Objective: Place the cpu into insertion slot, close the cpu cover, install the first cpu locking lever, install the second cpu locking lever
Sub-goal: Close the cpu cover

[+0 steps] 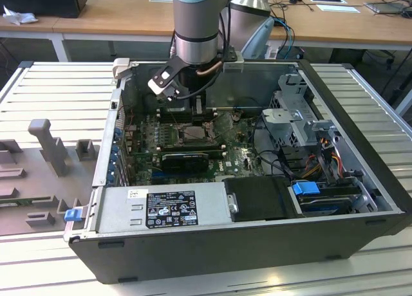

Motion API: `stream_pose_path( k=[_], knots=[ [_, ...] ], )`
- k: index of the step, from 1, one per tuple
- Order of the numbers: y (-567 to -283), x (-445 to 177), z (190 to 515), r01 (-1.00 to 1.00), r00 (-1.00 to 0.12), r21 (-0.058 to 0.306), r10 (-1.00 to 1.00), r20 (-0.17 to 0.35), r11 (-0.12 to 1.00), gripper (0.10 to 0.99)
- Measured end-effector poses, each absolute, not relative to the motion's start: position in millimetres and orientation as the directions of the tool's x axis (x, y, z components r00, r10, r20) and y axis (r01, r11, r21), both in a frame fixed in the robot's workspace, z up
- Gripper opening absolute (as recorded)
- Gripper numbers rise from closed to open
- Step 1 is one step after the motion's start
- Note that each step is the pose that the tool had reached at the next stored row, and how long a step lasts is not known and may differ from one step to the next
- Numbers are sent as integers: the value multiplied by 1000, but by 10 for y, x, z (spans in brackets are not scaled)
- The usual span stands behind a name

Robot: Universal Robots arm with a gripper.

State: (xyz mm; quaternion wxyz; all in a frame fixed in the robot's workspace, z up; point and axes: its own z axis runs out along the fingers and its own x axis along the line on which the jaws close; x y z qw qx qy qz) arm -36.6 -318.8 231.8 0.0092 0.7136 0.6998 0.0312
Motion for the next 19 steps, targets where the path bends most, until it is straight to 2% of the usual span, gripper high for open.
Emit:
stream_pose_path(
  k=[19],
  knots=[
    [-3180, -344, 2511, 998, 18, 57, 999, 30, -20, 106]
  ],
)
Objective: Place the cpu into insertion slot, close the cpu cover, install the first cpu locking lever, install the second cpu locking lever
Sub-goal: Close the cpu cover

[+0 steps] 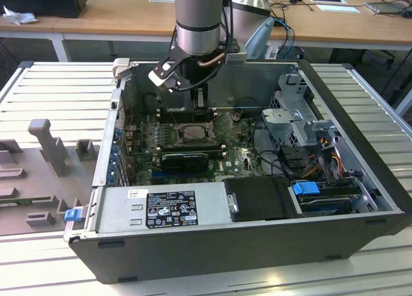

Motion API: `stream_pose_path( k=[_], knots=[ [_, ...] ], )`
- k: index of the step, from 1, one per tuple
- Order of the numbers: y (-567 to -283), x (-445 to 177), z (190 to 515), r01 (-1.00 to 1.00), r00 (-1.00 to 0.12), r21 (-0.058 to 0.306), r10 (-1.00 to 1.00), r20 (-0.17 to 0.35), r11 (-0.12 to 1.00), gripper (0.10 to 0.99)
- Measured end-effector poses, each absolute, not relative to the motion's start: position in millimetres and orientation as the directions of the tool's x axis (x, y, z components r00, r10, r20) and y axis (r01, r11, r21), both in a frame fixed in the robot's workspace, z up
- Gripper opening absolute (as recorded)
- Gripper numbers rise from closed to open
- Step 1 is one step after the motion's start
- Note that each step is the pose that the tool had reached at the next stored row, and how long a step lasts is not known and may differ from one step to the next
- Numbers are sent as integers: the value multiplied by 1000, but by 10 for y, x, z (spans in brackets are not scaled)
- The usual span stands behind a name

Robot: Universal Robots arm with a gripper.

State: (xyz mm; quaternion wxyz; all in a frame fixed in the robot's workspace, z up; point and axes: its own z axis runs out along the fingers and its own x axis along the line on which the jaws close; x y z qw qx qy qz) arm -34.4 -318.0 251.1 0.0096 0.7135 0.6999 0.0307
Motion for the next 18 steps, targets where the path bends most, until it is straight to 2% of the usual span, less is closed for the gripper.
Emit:
stream_pose_path(
  k=[18],
  knots=[
    [-3179, -276, 2639, 998, 18, 57, 999, 30, -20, 106]
  ],
)
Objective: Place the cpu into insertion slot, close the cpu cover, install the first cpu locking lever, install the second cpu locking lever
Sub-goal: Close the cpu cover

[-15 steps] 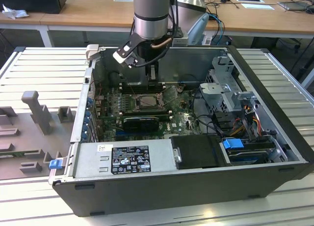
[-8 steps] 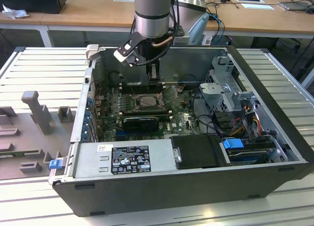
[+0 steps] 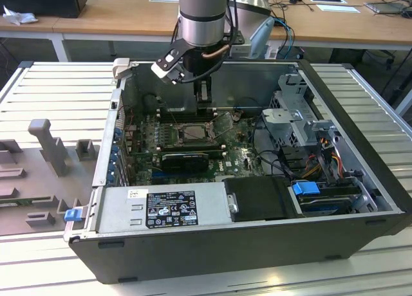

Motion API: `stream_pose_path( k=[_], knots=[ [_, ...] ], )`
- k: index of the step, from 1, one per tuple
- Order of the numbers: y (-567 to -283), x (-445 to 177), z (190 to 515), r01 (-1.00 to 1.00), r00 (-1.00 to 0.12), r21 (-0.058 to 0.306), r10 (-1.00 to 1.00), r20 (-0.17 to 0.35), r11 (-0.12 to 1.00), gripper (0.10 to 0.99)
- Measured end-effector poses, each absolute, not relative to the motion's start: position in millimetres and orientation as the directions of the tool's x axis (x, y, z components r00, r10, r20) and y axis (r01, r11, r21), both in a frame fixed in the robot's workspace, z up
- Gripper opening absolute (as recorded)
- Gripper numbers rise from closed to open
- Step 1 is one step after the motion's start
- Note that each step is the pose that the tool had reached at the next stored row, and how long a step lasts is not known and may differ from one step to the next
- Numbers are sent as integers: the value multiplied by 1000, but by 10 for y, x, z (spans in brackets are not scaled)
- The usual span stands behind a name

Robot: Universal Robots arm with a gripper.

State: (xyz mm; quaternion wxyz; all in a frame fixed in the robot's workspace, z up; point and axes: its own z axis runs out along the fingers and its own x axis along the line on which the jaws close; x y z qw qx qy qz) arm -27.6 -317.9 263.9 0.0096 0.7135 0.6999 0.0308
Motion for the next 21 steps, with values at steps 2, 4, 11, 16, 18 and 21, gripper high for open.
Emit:
stream_pose_path(
  k=[2, 4, 11, 16, 18, 21],
  knots=[
    [-3179, -259, 2640, 998, 18, 57, 999, 30, -20, 106],
    [-3179, -241, 2640, 998, 18, 57, 999, 30, -20, 106],
    [-3177, -214, 2711, 998, 19, 57, 999, 30, -20, 106],
    [-3178, -158, 2740, 998, 19, 57, 999, 30, -20, 106],
    [-3178, -156, 2764, 998, 19, 57, 999, 30, -20, 106],
    [-3177, -126, 2773, 998, 19, 57, 999, 30, -20, 106]
  ],
)
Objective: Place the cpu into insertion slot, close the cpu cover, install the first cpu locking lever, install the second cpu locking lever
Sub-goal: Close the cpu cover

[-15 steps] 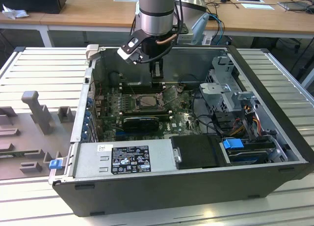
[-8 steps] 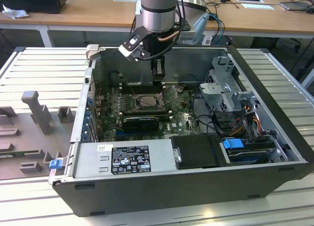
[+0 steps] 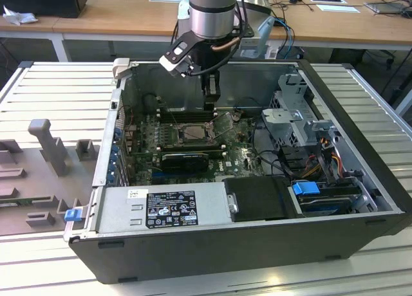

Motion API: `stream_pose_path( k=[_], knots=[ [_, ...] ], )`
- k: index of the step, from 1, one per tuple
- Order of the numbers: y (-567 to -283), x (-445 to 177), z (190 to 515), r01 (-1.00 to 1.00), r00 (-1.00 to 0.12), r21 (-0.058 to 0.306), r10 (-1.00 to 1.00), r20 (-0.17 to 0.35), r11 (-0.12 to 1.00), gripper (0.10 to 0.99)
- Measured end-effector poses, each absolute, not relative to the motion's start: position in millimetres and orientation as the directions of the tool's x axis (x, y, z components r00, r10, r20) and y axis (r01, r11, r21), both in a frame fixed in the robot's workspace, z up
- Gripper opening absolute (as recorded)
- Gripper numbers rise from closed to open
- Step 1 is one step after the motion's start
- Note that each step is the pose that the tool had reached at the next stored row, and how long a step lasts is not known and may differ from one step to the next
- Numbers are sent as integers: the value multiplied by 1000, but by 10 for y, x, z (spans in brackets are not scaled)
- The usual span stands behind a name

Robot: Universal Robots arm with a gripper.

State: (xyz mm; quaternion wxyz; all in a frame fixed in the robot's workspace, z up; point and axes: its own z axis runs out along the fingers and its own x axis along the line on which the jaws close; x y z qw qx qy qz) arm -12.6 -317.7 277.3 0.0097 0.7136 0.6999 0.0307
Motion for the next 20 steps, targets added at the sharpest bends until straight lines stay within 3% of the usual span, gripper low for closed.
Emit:
stream_pose_path(
  k=[20],
  knots=[
    [-3177, 274, 2756, 998, 19, 55, 999, 28, -20, 106]
  ],
)
